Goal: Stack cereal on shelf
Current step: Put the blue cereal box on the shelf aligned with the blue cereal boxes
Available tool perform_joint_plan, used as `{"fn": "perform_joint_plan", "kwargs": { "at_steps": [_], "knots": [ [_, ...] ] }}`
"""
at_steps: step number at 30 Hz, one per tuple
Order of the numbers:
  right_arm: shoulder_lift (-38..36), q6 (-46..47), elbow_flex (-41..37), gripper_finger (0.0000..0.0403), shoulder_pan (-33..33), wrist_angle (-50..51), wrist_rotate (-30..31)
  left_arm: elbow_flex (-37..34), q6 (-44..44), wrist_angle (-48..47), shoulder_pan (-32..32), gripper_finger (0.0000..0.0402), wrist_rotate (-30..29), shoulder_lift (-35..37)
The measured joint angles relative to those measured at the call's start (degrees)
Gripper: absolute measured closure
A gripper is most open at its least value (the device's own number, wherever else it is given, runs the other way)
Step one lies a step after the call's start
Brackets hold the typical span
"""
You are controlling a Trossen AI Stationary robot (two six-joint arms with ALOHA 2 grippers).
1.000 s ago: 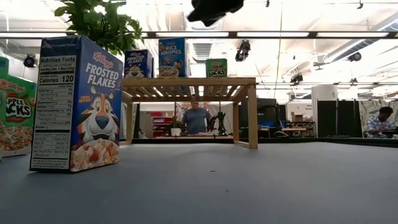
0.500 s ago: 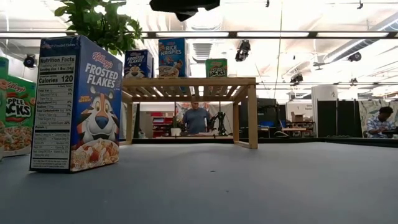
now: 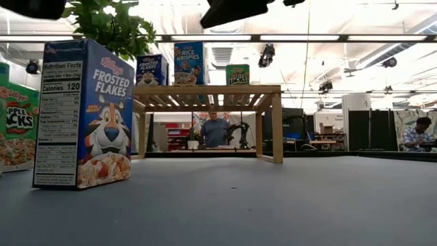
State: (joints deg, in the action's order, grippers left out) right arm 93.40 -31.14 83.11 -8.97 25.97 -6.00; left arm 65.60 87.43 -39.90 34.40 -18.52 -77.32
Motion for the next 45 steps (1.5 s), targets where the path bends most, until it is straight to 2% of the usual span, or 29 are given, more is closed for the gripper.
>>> {"fn": "perform_joint_plan", "kwargs": {
  "at_steps": [5,9,16,20,30,45],
  "knots": [
    [-0.3,-0.7,-0.6,0.0355,0.0,1.5,-0.4,0.7,5.7,0.6,-0.2,0.0227,2.0,-4.2],
    [-1.3,-1.6,-1.8,0.0355,0.0,1.5,-0.4,7.2,4.0,-2.5,-0.2,0.0205,2.0,-8.5],
    [-4.4,-1.2,-4.4,0.0355,0.1,1.4,-0.4,25.1,3.3,-29.5,0.1,0.0181,0.8,-20.4],
    [-6.1,-0.1,-6.0,0.0355,0.1,1.4,-0.4,30.5,4.0,-35.2,0.1,0.0162,1.0,-24.8],
    [-8.9,2.3,-8.6,0.0355,0.1,1.2,-0.4,29.3,9.7,-35.7,0.0,0.0121,-2.8,-27.0],
    [-9.0,3.0,-8.7,0.0355,0.1,1.2,-0.4,29.1,7.9,-35.0,0.0,0.0125,-3.1,-31.7]
  ]
}}
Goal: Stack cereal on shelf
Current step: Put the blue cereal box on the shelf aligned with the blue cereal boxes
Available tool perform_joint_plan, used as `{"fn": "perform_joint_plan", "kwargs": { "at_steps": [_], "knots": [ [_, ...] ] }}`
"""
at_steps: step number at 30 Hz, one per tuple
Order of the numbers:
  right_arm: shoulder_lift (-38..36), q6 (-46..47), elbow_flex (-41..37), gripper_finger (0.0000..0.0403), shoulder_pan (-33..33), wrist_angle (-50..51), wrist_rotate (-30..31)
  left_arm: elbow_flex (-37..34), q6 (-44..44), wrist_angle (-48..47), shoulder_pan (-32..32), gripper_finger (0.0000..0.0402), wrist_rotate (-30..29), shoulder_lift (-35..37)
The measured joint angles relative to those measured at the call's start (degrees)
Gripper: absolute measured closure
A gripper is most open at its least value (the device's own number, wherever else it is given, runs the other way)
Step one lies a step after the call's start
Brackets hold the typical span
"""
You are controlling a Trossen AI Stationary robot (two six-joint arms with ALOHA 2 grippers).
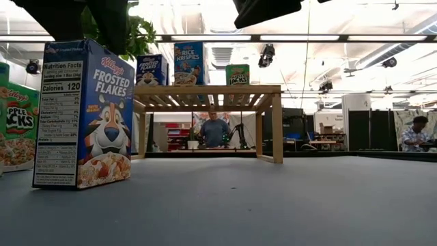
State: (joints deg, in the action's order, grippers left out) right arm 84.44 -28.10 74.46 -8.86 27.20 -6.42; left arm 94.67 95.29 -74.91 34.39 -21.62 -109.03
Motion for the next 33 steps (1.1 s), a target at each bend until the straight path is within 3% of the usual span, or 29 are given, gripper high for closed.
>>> {"fn": "perform_joint_plan", "kwargs": {
  "at_steps": [15,24,28,33],
  "knots": [
    [0.0,0.7,-0.1,0.0355,0.0,0.1,0.0,0.0,-2.5,0.8,0.0,0.0200,0.6,-1.5],
    [0.0,1.2,-0.2,0.0355,0.0,0.1,0.0,1.3,-7.0,-0.8,-0.1,0.0213,1.0,-1.5],
    [0.0,1.0,-0.2,0.0355,0.0,0.1,0.0,5.7,-16.4,-6.5,-0.7,0.0214,-0.8,-0.9],
    [0.0,1.3,-0.2,0.0355,0.0,0.8,0.0,14.4,-40.5,-13.7,-2.1,0.0214,-5.1,-0.8]
  ]
}}
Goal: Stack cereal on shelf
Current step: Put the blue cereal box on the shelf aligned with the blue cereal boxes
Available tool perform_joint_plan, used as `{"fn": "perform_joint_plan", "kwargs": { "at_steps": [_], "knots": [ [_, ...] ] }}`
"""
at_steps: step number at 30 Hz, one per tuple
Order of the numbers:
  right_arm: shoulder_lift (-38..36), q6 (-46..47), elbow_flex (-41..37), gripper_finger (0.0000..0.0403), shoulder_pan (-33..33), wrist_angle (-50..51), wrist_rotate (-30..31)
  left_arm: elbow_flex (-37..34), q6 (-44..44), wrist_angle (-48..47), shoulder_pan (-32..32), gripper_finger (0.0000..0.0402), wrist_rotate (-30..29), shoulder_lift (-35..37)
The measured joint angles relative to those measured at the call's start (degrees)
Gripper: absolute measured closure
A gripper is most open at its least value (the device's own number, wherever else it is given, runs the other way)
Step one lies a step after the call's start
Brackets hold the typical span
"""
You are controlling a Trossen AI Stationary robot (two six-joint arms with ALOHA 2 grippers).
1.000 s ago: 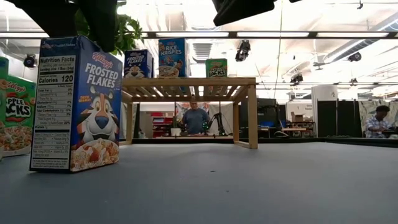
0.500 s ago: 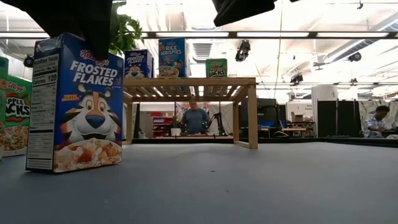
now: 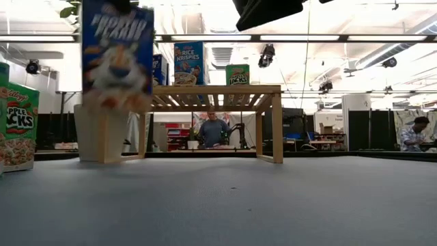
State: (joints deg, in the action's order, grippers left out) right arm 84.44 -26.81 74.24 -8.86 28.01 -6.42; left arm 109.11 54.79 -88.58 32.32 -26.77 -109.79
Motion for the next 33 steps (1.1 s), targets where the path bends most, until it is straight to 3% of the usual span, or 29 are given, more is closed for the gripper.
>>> {"fn": "perform_joint_plan", "kwargs": {
  "at_steps": [5,10,24,28,33],
  "knots": [
    [0.0,1.3,0.0,0.0355,0.0,1.9,0.0,7.0,-26.1,-1.4,-1.4,0.0214,-1.6,0.8],
    [0.0,2.2,0.0,0.0355,0.0,2.7,0.0,9.1,-41.0,-1.5,-5.4,0.0214,-4.3,4.2],
    [-2.7,3.9,0.0,0.0355,0.0,5.9,0.1,-9.9,-54.7,-1.2,-21.1,0.0214,-4.1,26.2],
    [-3.7,3.9,0.0,0.0355,0.0,5.5,0.1,-11.5,-59.9,-0.3,-26.7,0.0214,-3.9,30.4],
    [-4.0,3.9,0.2,0.0355,0.0,5.5,0.1,-10.9,-65.8,2.1,-36.0,0.0215,2.7,32.8]
  ]
}}
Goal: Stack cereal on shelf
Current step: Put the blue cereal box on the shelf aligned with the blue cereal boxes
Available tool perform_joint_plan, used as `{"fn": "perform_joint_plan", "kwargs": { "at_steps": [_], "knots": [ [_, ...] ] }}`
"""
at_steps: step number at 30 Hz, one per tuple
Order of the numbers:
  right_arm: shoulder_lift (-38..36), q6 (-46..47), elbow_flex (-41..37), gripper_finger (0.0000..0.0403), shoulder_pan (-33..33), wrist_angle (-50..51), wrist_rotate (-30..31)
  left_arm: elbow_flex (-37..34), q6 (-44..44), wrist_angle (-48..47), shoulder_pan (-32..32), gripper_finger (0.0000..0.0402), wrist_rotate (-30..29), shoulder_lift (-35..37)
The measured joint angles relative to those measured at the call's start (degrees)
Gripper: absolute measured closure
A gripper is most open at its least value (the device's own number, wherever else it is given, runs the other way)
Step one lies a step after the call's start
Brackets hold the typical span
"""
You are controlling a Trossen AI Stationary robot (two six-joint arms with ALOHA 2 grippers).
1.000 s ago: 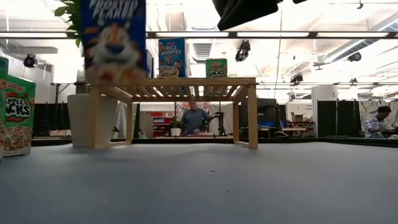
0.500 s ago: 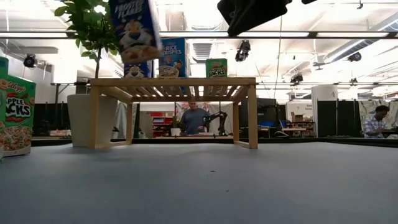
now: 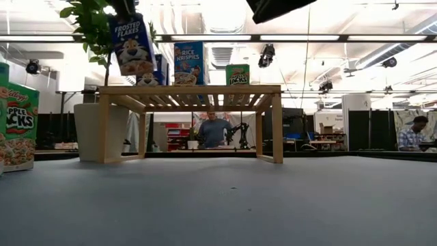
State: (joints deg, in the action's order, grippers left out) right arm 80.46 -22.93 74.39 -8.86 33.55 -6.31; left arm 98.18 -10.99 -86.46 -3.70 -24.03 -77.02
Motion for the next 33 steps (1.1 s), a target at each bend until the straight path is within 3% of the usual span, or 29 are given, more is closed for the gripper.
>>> {"fn": "perform_joint_plan", "kwargs": {
  "at_steps": [7,14,25,33],
  "knots": [
    [0.0,-0.1,0.0,0.0355,0.3,0.0,0.1,1.7,-10.6,0.1,-12.4,0.0234,7.9,-1.2],
    [-0.1,0.5,0.0,0.0355,1.4,0.2,0.4,2.6,-16.4,0.4,-19.6,0.0243,13.2,-4.5],
    [-0.1,2.0,0.0,0.0355,1.7,0.1,0.3,2.8,-16.6,0.4,-21.3,0.0242,14.6,-6.2],
    [-0.1,2.0,0.1,0.0355,1.7,0.1,0.3,3.3,-16.4,0.6,-21.3,0.0208,14.3,-6.2]
  ]
}}
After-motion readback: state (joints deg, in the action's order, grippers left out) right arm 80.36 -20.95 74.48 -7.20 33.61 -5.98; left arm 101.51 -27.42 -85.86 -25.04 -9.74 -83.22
